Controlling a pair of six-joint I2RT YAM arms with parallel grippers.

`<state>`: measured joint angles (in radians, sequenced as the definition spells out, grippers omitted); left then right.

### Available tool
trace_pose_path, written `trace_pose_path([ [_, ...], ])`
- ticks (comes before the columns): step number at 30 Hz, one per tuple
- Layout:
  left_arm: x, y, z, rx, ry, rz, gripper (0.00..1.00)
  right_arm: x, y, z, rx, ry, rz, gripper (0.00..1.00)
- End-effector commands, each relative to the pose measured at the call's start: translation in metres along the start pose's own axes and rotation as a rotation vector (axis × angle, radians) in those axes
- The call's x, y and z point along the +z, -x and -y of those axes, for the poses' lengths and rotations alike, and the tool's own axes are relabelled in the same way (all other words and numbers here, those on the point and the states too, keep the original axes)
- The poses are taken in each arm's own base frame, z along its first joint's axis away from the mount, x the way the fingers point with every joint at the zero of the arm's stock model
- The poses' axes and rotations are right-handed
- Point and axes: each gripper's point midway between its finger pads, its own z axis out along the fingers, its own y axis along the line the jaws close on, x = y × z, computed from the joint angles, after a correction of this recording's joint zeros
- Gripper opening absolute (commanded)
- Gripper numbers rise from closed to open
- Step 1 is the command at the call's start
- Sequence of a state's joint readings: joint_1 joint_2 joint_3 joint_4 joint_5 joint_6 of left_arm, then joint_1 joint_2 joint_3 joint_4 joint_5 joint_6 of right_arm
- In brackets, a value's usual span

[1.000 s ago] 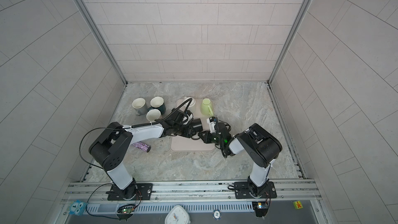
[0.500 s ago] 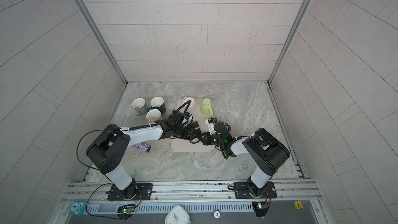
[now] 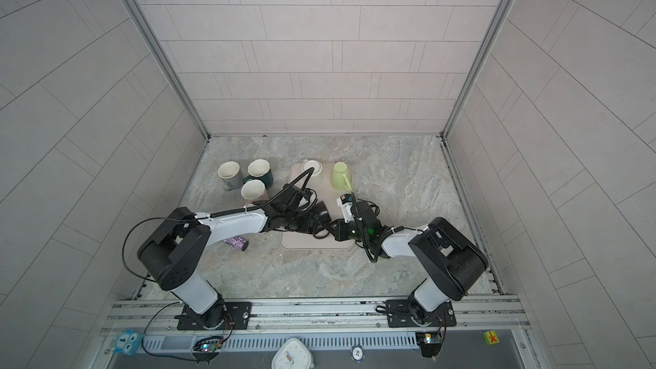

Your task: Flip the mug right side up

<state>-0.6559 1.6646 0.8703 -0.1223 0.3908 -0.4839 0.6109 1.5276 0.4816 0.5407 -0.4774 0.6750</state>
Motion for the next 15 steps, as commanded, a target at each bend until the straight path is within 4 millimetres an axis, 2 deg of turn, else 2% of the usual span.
trace_pose_path([
  [1, -0.008, 0.009, -0.020, -0.034, 0.096, 0.059, 0.82, -0.010, 0.021, -0.049, -0.123, 0.144, 0.041, 0.00],
  [5, -0.017, 0.012, -0.021, -0.043, 0.115, 0.082, 0.89, -0.012, 0.022, -0.044, -0.138, 0.099, 0.047, 0.00],
  [8, -0.021, 0.013, -0.021, -0.045, 0.123, 0.093, 1.00, -0.012, 0.020, -0.039, -0.150, 0.057, 0.027, 0.00],
  [15, -0.022, 0.013, -0.021, -0.054, 0.125, 0.093, 1.00, -0.012, 0.020, -0.039, -0.148, 0.056, 0.029, 0.00],
])
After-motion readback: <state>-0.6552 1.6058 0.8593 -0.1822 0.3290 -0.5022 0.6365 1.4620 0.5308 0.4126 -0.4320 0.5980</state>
